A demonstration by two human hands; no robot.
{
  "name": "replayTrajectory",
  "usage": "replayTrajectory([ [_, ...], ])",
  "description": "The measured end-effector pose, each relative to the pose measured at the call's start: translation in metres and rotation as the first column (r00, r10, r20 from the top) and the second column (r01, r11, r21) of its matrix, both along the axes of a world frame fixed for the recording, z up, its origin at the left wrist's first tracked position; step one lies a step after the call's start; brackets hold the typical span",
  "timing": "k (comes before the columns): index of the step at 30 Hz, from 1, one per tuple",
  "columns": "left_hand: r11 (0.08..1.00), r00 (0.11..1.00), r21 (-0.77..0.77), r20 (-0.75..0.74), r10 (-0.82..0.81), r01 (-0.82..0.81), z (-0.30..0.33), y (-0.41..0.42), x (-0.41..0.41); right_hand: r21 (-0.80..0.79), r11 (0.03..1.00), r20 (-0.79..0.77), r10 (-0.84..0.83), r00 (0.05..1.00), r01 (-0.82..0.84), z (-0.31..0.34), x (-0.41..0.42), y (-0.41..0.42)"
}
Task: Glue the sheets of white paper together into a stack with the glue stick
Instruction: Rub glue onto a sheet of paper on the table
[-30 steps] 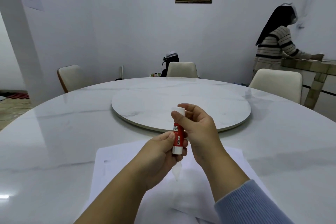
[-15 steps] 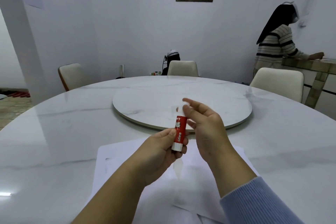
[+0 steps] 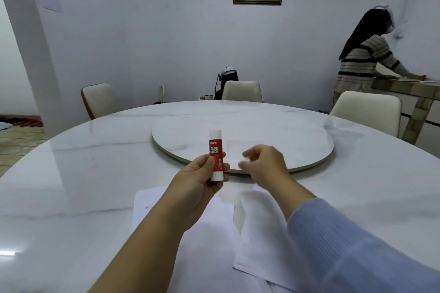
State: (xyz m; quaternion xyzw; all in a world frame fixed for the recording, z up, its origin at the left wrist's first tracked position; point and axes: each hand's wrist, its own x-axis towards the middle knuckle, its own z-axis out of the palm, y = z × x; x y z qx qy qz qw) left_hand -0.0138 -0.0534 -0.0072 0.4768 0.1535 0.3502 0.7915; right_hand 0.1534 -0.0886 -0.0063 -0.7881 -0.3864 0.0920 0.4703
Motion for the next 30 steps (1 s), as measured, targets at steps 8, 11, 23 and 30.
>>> replayTrajectory([
  [8, 1.000, 1.000, 0.008, -0.022, -0.009, 0.009, -0.001, 0.003, -0.001, -0.071, 0.997, 0.148, -0.032, 0.989, 0.042, -0.038, -0.010, 0.011],
  [11, 1.000, 1.000, 0.011, -0.020, -0.009, 0.009, -0.001, 0.003, -0.001, -0.073, 0.997, 0.149, -0.021, 0.989, 0.032, -0.039, -0.012, 0.009],
  [23, 0.991, 0.993, 0.069, 0.043, 0.113, -0.116, 0.003, 0.001, -0.002, 0.275, 0.958, -0.173, 0.134, 0.976, -0.082, 0.007, -0.079, -0.051],
  [30, 0.978, 0.991, 0.170, -0.045, 0.126, -0.116, 0.012, -0.014, -0.004, 0.402, 0.914, 0.106, 0.017, 0.994, -0.058, -0.017, -0.092, -0.064],
])
